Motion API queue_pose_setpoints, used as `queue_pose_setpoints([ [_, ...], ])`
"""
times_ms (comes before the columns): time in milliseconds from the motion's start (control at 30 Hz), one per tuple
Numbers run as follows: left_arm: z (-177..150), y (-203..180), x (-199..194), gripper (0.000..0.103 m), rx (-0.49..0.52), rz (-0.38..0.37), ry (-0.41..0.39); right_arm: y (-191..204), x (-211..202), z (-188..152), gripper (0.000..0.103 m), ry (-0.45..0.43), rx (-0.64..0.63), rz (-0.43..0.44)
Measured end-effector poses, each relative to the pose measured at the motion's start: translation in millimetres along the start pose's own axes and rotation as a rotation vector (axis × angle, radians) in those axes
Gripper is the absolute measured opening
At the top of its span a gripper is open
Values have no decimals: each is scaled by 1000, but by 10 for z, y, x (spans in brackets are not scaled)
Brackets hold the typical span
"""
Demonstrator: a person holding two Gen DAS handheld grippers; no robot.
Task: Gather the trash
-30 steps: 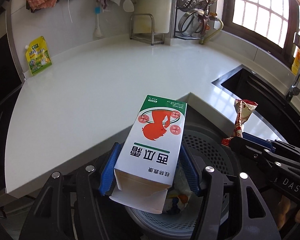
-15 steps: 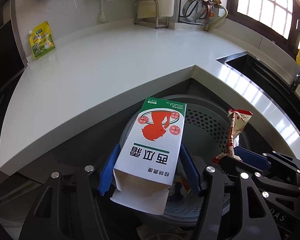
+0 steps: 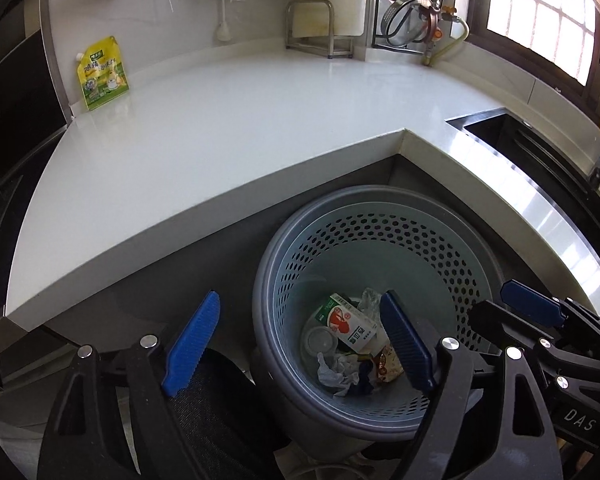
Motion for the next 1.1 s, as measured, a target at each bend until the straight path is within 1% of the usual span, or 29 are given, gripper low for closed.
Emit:
queue_pose_setpoints([
  [167,-27,13,-69,83,-6,14,-20,-14,-23,-59,60,-1,-2,-25],
  [333,-75,3,-113,84,0,17,-19,-23,-47,-95,61,-3,10,-37],
  [433,-77,16,-138,86,-5,17,-20,-14,-75,-99,65,-12,5,-43],
  [800,-122,62,-243,95,-10,34,-33,16,-160,-87,69,-39,-4,-68],
  [1100,-131,136,-297,97,-21,62,-38,33,-203,-74,72,-53,-12,-79],
])
Point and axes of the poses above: each gripper's, at about its wrist camera, not at the fingertips, and x roughly the way its jaws point, y to its left, z to its top, the point moved 9 cm from there along x, roughly the way its jaws point, and after that the axes turned 5 degrees about x, right-handed, at the moved point
